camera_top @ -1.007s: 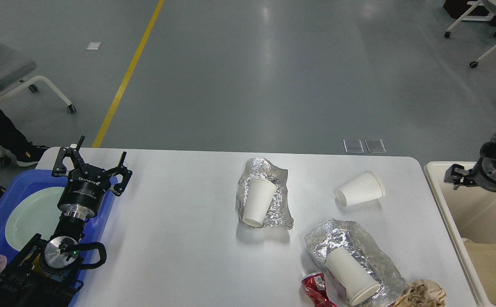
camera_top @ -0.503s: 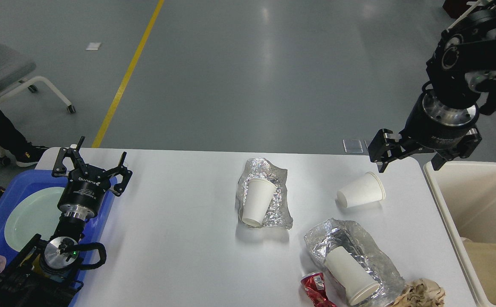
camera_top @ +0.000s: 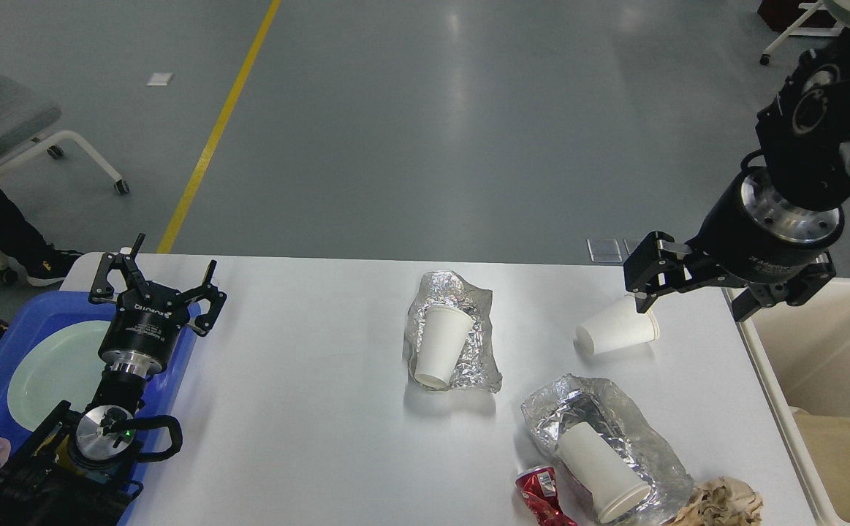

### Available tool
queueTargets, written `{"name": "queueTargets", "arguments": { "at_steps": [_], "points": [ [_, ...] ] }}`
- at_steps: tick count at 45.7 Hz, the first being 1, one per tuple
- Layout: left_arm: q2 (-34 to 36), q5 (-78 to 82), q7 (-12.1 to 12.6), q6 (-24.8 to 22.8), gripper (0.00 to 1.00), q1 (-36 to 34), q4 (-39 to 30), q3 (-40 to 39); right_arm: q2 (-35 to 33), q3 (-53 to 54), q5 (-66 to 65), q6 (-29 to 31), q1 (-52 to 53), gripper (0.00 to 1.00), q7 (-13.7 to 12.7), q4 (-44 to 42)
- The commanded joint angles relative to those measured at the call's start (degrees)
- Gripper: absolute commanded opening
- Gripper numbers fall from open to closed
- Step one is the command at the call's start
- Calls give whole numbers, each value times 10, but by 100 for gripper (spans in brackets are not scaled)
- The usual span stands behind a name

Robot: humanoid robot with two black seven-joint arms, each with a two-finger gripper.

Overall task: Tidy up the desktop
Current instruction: 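Raise the right gripper and move it over the foil-wrapped cup, then lower the right gripper and grasp the crumpled foil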

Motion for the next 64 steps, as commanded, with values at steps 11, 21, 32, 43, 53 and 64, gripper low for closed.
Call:
{"name": "queueTargets", "arguments": {
  "at_steps": [11, 21, 32, 43, 53, 64],
  "points": [
    [0, 1, 1, 0, 99, 0, 0, 0, -35, 21, -8, -24, -132, 98, -5, -32],
    [0, 1, 1, 0, 99, 0, 0, 0, 2, 78, -90, -130, -335, 92, -12, -90],
    [0, 1, 1, 0, 99, 0, 0, 0, 38, 83, -182, -175, -433, 90, -18, -137],
    [-1, 1, 1, 0, 99, -1, 0, 0, 41, 85, -185, -217, -513, 90, -18, -225],
    [-1, 1, 1, 0, 99, -1, 0, 0, 46, 87, -209, -227, -559, 90, -18, -264],
    [-1, 1, 1, 0, 99, -1, 0, 0, 49, 116, -216, -242, -609, 90, -17, -307]
  ]
}}
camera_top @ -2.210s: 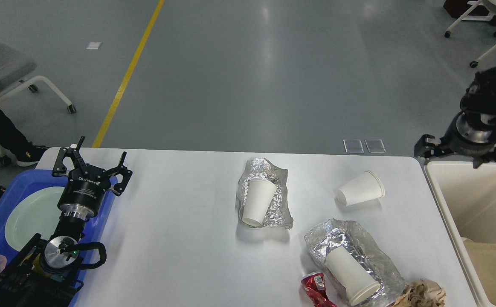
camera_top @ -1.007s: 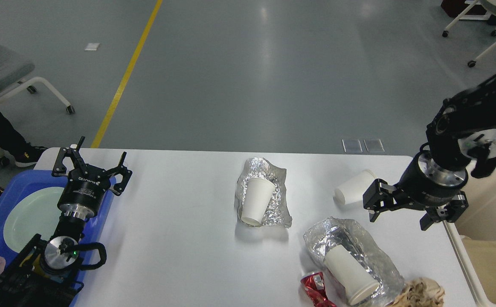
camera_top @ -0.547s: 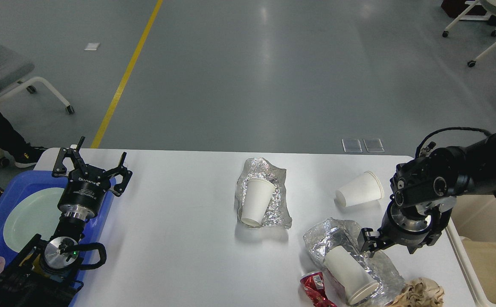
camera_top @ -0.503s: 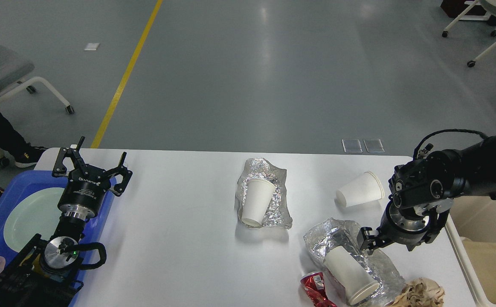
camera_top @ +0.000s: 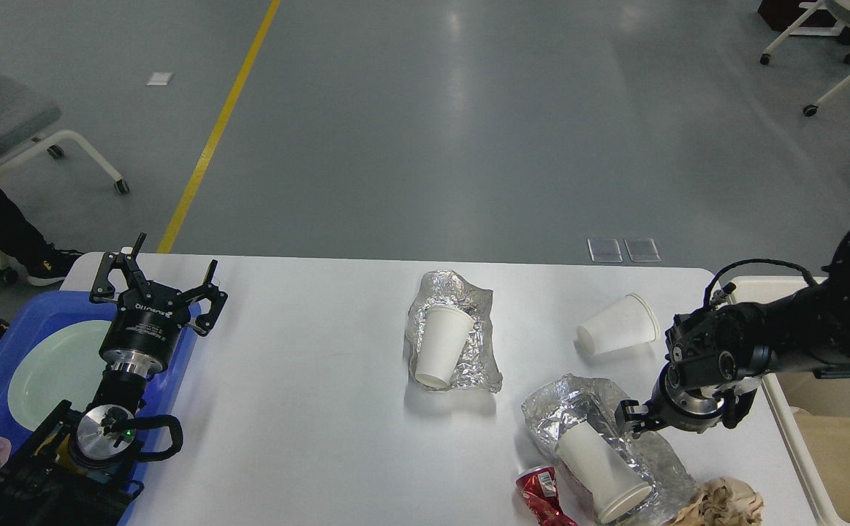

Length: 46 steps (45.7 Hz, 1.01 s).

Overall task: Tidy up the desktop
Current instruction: 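Lower the right gripper and grasp the crumpled foil, then lift the foil with the white cup and carry it into the bin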

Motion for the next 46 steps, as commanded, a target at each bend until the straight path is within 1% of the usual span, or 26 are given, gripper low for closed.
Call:
{"name": "queueTargets", "arguments": {
  "at_steps": [1, 3, 7, 10, 12, 15, 16, 19, 20, 22, 29, 35, 46],
  "points": [
    [0, 0, 0, 0, 99, 0, 0, 0, 2, 16, -1, -5, -26, 90, 0, -21],
    [0, 0, -1, 0, 99, 1, 0, 0, 5, 19, -1, -7, -34, 89, -1, -27],
    [0, 0, 0, 0, 99, 0, 0, 0, 18, 25, 0, -8, -50, 80, -1, -46],
    [0, -1, 0, 0, 99, 0, 0, 0, 20, 25, -1, -12, -56, 78, -1, -49],
    [0, -1, -1, 0, 99, 0, 0, 0, 20, 25, 0, -13, -57, 71, -1, -49],
    [0, -1, 0, 0, 99, 0, 0, 0, 20, 26, 0, -14, -59, 56, -1, -51],
    [0, 0, -1, 0, 99, 0, 0, 0, 20, 26, 0, -14, -59, 49, -1, -52],
    [0, 0, 0, 0, 99, 0, 0, 0, 19, 26, 0, -14, -60, 17, -1, -52],
    [0, -1, 0, 0, 99, 0, 0, 0, 19, 26, 0, -14, -60, 9, -2, -52],
    [0, 0, 0, 0, 99, 0, 0, 0, 19, 26, 1, -14, -59, 0, -2, -53],
    [1, 0, 0, 0, 99, 0, 0, 0, 18, 27, 9, -15, -59, 0, -4, -55],
    [1, 0, 0, 0, 99, 0, 0, 0, 19, 32, 11, -11, -59, 0, -25, -56],
    [0, -1, 0, 0, 99, 0, 0, 0, 18, 36, 18, -14, -60, 0, -27, -56]
  ]
}}
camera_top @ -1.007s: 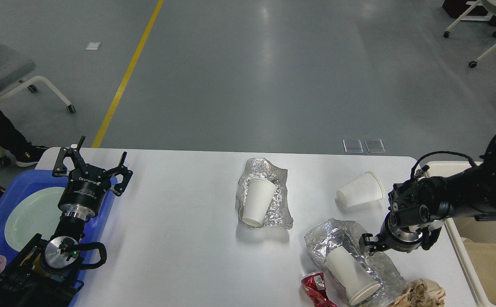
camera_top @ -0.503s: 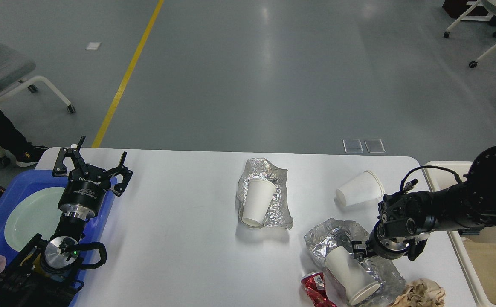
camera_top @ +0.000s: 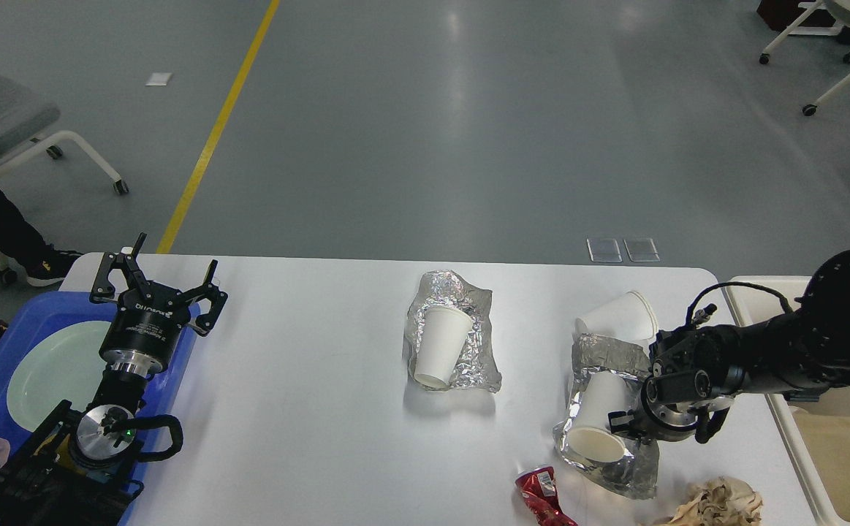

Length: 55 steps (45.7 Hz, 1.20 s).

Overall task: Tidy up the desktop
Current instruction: 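Lift the foil with the white cup and carry it into the bin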

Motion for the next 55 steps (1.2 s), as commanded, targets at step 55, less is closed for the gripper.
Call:
{"name": "queueTargets", "arguments": {
  "at_steps": [55],
  "points": [
    [0, 0, 0, 0, 99, 0, 0, 1, -156, -141, 284, 283, 490, 0, 0, 234]
  ]
}}
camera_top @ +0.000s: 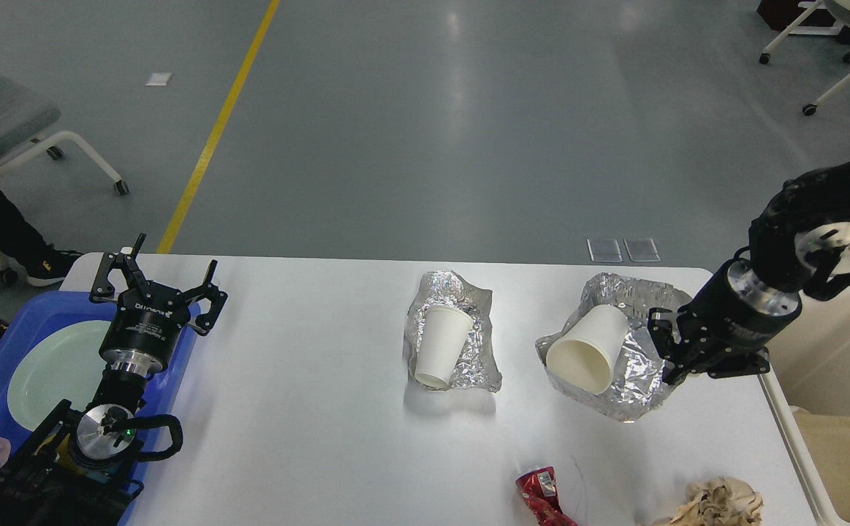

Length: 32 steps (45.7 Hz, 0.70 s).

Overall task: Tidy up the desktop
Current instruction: 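Lift the foil with the white cup and carry it into the bin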

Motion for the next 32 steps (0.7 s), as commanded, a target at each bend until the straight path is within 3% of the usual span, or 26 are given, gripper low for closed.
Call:
{"name": "queueTargets", "arguments": {
  "at_steps": [1, 11, 20, 25, 32],
  "points": [
    [0, 0, 0, 0, 99, 0, 0, 0, 30, -98, 29, 21, 135, 0, 1, 57],
    [0, -1, 0, 0, 99, 0, 0, 0, 27, -188, 32, 12, 191, 0, 1, 95],
    [0, -1, -1, 0, 99, 0, 0, 0, -85, -246, 30, -68, 163, 0, -2, 62],
    [0, 0, 0, 0, 99, 1, 0, 0, -161, -255, 20, -104, 88, 0, -5, -7],
    [0, -1, 0, 0, 99, 1, 0, 0, -218, -195, 16, -116, -80, 0, -1, -181]
  ]
}}
